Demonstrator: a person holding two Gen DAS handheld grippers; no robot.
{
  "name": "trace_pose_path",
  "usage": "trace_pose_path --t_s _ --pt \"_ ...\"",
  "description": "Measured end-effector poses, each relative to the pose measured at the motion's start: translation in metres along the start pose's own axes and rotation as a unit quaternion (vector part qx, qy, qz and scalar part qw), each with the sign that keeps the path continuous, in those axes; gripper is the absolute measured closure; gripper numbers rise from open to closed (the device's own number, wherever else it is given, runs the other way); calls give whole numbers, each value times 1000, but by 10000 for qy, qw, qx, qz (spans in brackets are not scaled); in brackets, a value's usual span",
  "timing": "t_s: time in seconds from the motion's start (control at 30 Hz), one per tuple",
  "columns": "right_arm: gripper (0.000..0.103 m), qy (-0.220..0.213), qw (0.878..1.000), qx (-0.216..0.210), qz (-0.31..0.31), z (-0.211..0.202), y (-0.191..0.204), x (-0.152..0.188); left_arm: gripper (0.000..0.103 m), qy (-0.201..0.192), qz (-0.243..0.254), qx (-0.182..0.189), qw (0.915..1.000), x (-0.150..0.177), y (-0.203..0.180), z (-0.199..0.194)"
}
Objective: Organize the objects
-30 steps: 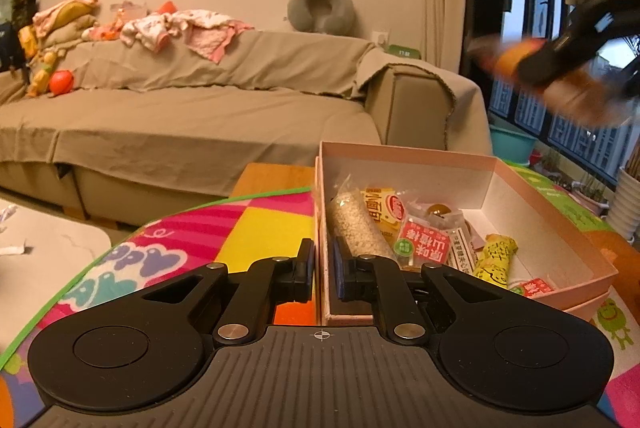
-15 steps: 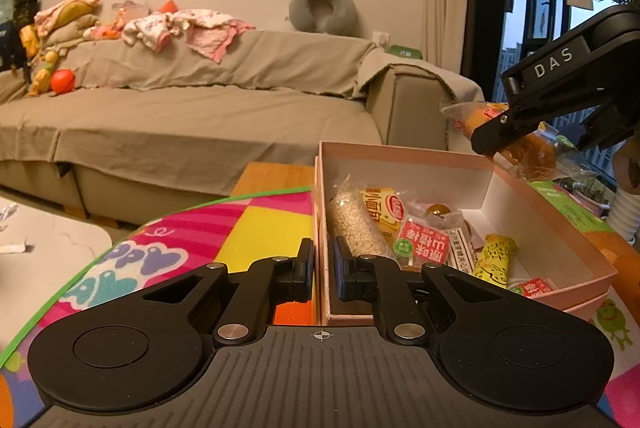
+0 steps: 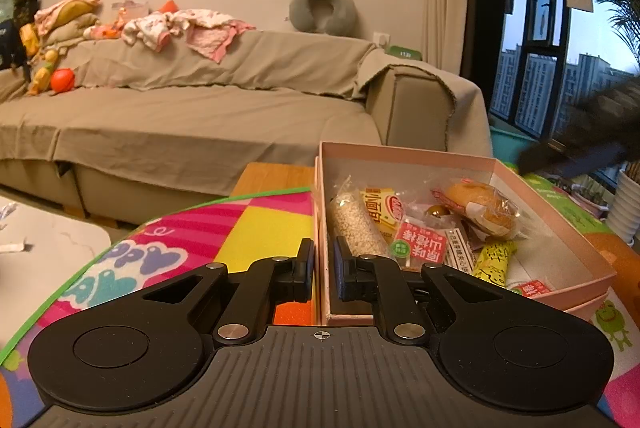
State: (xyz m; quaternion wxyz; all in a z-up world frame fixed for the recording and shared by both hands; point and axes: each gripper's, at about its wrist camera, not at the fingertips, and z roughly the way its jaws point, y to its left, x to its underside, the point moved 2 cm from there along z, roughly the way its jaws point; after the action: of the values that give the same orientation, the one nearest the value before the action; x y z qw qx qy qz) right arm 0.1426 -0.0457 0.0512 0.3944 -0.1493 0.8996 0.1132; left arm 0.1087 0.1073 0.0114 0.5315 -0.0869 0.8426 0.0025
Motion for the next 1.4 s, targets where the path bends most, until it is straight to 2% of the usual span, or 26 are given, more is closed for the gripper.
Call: trace_pose_path --t_s 0.1,0.27,0.43,0.57,0.67,0.83,0.87,0.93,1.0,1.03,1.1,1.17,1.23,1.3,1.33,1.4 --pt "41 11 9994 -86 -344 -23 -2 20 90 2 -14 7 10000 0 0 -1" --pt "41 109 9964 -322 -773 -60 -8 72 90 19 -58 30 10000 -1 0 -3" --pt "42 -11 9874 -120 -1577 -50 5 115 90 142 62 -26 9999 -4 -4 -2" --pt "45 -226 9901 -336 -1341 -32 -6 112 92 334 587 -179 9976 -13 -17 7" --pt "44 -339 9920 -560 -1084 -27 -26 104 92 465 800 -133 9956 -23 -36 27" --pt "43 -724 9949 -144 -693 -20 -64 100 91 293 929 326 9947 -35 -78 72" --pt "43 -803 9952 -74 -559 -18 -72 100 89 155 1002 356 9942 -35 -84 79" --pt "38 -1005 9945 119 -272 -14 -89 103 79 53 1224 69 9924 -35 -92 81" --pt "31 -1076 9937 257 -189 -9 -95 108 56 124 1218 -157 9923 -36 -89 79" --pt "31 -1087 9933 329 -234 -7 -96 110 50 168 1162 -199 9929 -37 -85 79" --pt "30 -1145 9923 361 -293 -7 -95 109 30 251 1085 -297 9933 -40 -77 80" --pt "27 -1202 9910 476 -353 -6 -94 109 27 386 961 -287 9942 -43 -72 78" --pt "20 -1224 9897 686 -294 -9 -95 109 27 407 840 -192 9955 -45 -68 62" --pt "4 -1176 9886 914 -224 -18 -91 112 28 152 875 -165 9959 -43 -66 31" --pt "0 -1143 9892 902 -156 -27 -91 116 29 -65 966 -239 9950 -41 -66 13" --pt "0 -1097 9905 831 -56 -44 -87 127 31 -437 1146 -426 9915 -33 -67 -21"
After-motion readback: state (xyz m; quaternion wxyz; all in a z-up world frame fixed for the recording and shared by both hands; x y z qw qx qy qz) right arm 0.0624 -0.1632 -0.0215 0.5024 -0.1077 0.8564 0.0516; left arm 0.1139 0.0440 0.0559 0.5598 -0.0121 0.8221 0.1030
